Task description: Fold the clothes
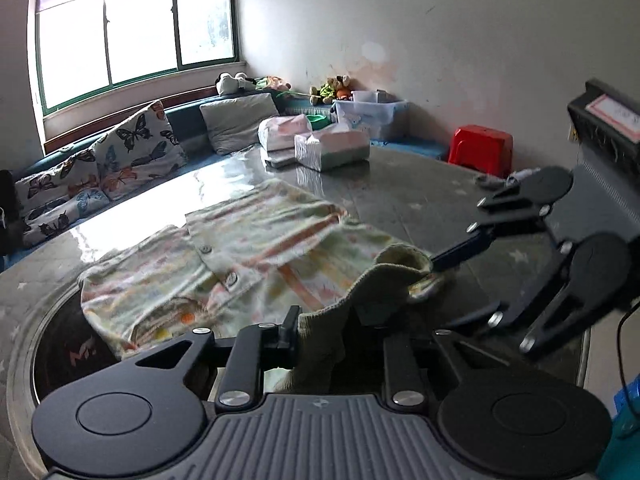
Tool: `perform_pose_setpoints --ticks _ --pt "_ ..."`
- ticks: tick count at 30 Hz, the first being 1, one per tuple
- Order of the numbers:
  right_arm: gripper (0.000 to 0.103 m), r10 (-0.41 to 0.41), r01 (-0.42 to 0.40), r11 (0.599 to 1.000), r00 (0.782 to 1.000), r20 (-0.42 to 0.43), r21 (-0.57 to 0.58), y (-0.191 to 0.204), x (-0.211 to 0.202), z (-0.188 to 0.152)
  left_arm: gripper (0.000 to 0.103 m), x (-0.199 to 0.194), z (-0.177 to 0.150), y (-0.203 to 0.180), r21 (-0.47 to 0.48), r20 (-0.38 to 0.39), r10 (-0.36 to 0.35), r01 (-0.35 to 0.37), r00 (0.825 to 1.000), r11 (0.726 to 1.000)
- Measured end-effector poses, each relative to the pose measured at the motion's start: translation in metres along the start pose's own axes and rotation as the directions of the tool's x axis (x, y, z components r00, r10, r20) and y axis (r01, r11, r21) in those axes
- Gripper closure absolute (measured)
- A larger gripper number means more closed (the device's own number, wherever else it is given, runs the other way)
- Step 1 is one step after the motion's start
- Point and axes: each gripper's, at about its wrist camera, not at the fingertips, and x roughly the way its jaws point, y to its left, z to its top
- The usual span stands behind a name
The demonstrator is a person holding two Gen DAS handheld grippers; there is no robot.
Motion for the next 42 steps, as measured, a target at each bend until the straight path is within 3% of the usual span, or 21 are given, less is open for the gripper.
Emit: perform_pose_setpoints --ticks 3,5,8,13,17,22,24,26,28,31,37,42 --pt "0.046 0.019 -0.019 1.000 1.000 0.015 0.004 0.001 0.015 0.009 0.080 0.003 0.003 0.004 -0.011 -0.003 -0.003 0.003 1.000 1.000" --pt "0.060 0.039 -0.040 0.999 0.999 0.013 0.019 -0.001 0.023 0.015 0.080 0.004 0.003 0.008 -0.025 -0.008 -0.004 0.003 1.000 1.000" --pt "0.074 0.077 -0.078 0.995 0.997 0.015 0.062 -0.006 0.031 0.023 0.071 0.000 0.001 0.011 -0.048 -0.015 0.008 -0.009 1.000 0.999" --pt "0.082 0.097 -0.102 0.984 0.994 0.041 0.143 -0.019 0.028 0.036 0.026 -0.017 -0.014 0.013 -0.054 -0.014 0.063 -0.064 0.998 0.996" --pt "0.083 0.090 -0.101 0.982 0.993 0.073 0.159 -0.026 0.025 0.046 0.021 -0.025 -0.029 0.013 -0.025 -0.025 0.102 -0.102 0.994 0.994" --pt "0.085 0.080 -0.094 0.982 0.993 0.089 0.165 -0.027 0.024 0.051 0.022 -0.023 -0.041 0.011 0.081 -0.018 0.181 -0.179 0.983 0.980" --pt "0.086 0.078 -0.092 0.981 0.993 0.090 0.173 -0.026 0.024 0.049 0.027 -0.021 -0.044 0.013 0.111 -0.017 0.195 -0.192 0.981 0.975" --pt "0.088 0.076 -0.091 0.979 0.993 0.090 0.182 -0.025 0.024 0.045 0.041 -0.018 -0.047 0.016 0.132 -0.020 0.202 -0.198 0.979 0.971" --pt "0.090 0.076 -0.093 0.975 0.993 0.094 0.200 -0.023 0.023 0.040 0.065 -0.016 -0.050 0.019 0.139 -0.032 0.210 -0.204 0.977 0.969" --pt "0.092 0.072 -0.093 0.974 0.992 0.106 0.206 -0.019 0.019 0.036 0.088 -0.018 -0.051 0.024 0.108 -0.044 0.194 -0.188 0.980 0.976" --pt "0.093 0.088 -0.113 0.977 0.985 0.145 0.179 -0.010 -0.011 0.034 0.092 -0.038 -0.047 0.021 0.075 -0.022 0.157 -0.155 0.987 0.985" --pt "0.093 0.156 -0.170 0.978 0.981 0.112 0.123 0.010 -0.053 0.028 0.092 -0.078 -0.048 0.001 0.059 -0.041 0.090 -0.087 0.995 0.994"
